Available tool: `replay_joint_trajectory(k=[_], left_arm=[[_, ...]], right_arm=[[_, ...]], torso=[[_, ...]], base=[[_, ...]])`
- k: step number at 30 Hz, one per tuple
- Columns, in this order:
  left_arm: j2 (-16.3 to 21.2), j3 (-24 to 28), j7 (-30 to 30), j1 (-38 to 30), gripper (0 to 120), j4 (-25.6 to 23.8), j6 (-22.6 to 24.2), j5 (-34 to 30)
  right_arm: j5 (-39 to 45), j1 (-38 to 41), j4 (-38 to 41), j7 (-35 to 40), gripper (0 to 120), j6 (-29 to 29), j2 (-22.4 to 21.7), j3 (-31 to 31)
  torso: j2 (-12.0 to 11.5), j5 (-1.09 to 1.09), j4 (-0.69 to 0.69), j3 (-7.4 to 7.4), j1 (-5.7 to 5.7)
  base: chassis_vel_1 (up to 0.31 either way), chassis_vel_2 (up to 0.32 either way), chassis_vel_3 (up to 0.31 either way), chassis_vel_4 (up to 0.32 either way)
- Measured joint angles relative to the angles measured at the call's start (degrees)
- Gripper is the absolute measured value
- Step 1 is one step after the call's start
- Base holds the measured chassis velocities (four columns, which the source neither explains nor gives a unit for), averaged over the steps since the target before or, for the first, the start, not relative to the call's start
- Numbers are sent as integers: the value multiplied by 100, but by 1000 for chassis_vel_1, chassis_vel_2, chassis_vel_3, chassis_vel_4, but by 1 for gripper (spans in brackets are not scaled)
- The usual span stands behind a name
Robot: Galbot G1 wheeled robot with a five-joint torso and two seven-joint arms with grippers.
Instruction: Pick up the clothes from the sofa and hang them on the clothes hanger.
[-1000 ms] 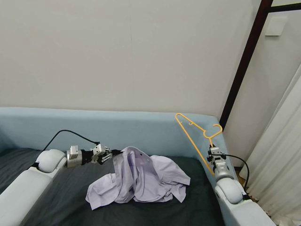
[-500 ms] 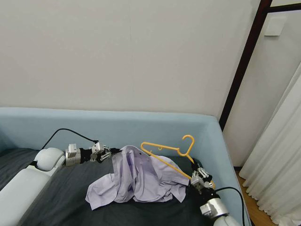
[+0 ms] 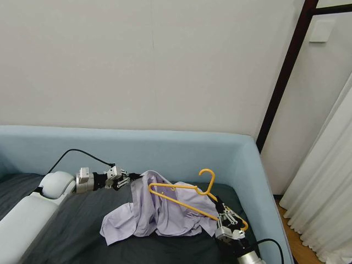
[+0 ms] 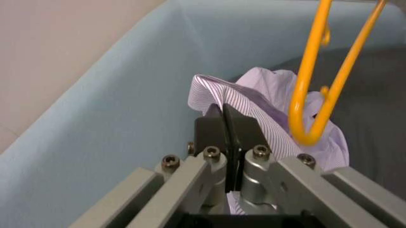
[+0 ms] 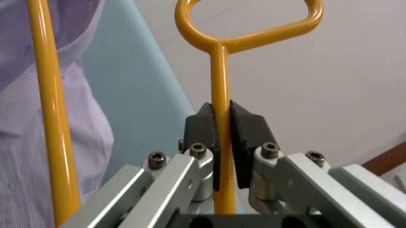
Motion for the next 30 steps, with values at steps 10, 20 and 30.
replay_joint_trajectory(k=[10, 20, 30], left_arm=[[135, -65, 39, 186, 0, -254, 32, -95], [-103, -78, -55, 363, 0, -694, 240, -414], [-354, -201, -118, 879, 0, -1014, 249, -336]], right_arm=[[-617, 523, -460, -41, 5, -139, 286, -150], [-603, 989, -843, -197, 5, -430, 622, -601], [-235, 1682, -1495, 52, 5, -453, 1174, -1227]], torso=[[-1, 0, 2, 0, 1], [-1, 0, 0, 0, 1], [-1, 0, 2, 0, 1]], base=[[0, 0, 0, 0], [0, 0, 0, 0], [0, 0, 0, 0]])
